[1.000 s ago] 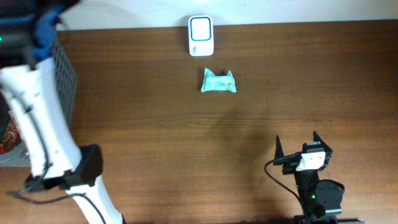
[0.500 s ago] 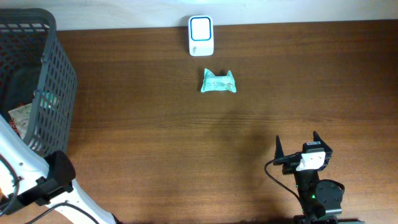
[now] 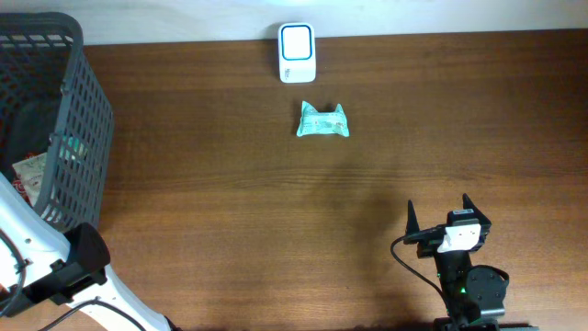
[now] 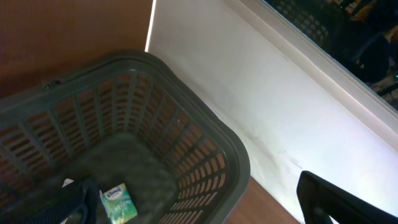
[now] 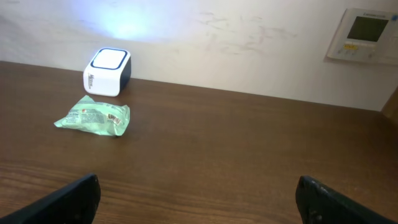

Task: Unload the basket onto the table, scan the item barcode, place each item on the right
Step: 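Return the left gripper to the basket and grasp the white Pantene tube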

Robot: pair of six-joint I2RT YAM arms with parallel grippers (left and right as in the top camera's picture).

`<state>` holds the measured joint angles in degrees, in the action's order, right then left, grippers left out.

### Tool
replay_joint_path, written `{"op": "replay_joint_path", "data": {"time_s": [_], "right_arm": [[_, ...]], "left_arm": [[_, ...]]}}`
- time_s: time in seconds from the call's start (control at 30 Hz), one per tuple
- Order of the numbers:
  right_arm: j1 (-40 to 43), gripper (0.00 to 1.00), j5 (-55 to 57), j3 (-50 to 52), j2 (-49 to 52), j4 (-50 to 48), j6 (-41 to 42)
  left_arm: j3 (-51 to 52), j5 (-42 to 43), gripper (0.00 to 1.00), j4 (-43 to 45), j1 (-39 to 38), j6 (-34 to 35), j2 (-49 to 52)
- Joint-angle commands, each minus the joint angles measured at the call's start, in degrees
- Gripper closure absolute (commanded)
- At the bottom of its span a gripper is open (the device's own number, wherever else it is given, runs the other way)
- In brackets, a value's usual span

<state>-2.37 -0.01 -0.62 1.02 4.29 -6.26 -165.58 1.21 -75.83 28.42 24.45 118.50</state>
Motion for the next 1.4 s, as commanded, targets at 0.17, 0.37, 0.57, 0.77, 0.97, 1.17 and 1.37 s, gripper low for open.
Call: {"op": "replay_joint_path", "data": {"time_s": [0.17, 0.37, 0.57, 0.77, 0.97, 1.17, 1.37], "right_arm": [[-0.35, 0.01, 0.28, 0.31, -0.28, 0.24, -0.28], [-0.33, 0.01, 0.28, 0.31, -0.28, 0.24, -0.28], [-0.35, 0.01, 0.28, 0.31, -0.28, 0.24, -0.28], [-0.35, 0.01, 0.28, 0.31, -0.28, 0.24, -0.28], [-0.35, 0.01, 0.28, 0.31, -0.28, 0.24, -0.28], [-0.33, 0.01, 0.28, 0.31, -0.28, 0.24, -0.28], [-0.33, 0.01, 0.28, 0.31, -0.28, 0.24, -0.31]], "left_arm": [[0.55, -0.13, 0.0, -0.07, 0.24, -2.29, -0.11], [0.55, 0.09, 0.02, -2.38, 0.22, -3.32, -0.11], [1.4, 5.2, 0.06, -3.96, 0.07, -10.43, -0.11], [9.22, 6.4, 0.02, -2.67, -5.79, -20.61, -0.11], [11.37, 2.38, 0.0, -1.33, -8.07, -21.33, -0.11], [11.67, 2.4, 0.0, -1.29, -8.09, -21.33, -0.11], [11.8, 2.4, 0.01, -1.31, -8.09, -21.55, -0.11]]}}
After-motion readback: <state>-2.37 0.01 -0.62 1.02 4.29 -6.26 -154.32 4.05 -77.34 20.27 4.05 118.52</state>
